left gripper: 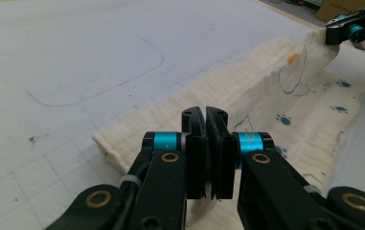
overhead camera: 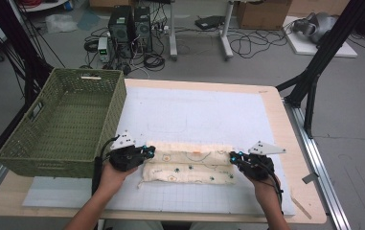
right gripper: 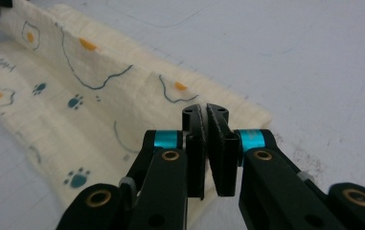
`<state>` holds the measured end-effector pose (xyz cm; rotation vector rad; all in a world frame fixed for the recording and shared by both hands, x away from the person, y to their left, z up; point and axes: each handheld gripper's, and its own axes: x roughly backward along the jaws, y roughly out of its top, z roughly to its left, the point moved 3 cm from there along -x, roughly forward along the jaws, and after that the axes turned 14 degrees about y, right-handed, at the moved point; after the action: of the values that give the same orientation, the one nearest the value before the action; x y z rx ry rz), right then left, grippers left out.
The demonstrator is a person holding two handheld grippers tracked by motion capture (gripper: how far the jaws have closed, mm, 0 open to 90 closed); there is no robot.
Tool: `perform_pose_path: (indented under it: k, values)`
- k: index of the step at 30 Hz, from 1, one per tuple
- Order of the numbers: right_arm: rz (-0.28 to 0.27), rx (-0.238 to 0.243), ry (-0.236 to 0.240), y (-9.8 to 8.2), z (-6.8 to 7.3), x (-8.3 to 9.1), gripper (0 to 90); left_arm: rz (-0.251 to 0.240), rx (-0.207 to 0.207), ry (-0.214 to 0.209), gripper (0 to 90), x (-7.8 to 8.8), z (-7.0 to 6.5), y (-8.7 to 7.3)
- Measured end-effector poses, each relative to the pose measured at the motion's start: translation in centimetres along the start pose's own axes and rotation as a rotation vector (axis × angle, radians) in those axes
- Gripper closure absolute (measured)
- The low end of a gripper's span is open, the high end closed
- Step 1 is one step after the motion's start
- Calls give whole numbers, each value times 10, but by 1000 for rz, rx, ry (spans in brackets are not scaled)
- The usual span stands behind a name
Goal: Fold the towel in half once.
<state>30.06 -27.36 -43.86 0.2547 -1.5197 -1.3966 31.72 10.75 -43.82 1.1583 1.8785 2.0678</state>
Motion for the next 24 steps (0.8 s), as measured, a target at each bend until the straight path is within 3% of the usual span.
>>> perform_pose_path:
  k: [4, 14, 15, 17, 19, 24]
  values:
    - [2, 29, 26, -6, 10, 7, 862, 2, -6, -18, 861, 8, -6, -4]
    - [109, 79, 44, -22, 24, 9, 854, 57, -53, -29, 852, 17, -16, -21]
    - [120, 81, 52, -24, 25, 8, 833, 59, -39, -29, 823, 18, -15, -21]
    - [133, 65, 75, -26, 28, 10, 752, 51, -5, -22, 609, 20, -12, -18]
    - [96, 59, 77, -25, 29, 16, 714, 26, 24, -24, 495, 23, -9, -14]
    - [-5, 31, 45, -14, 25, 32, 679, -25, 58, -8, 455, 29, -2, -6]
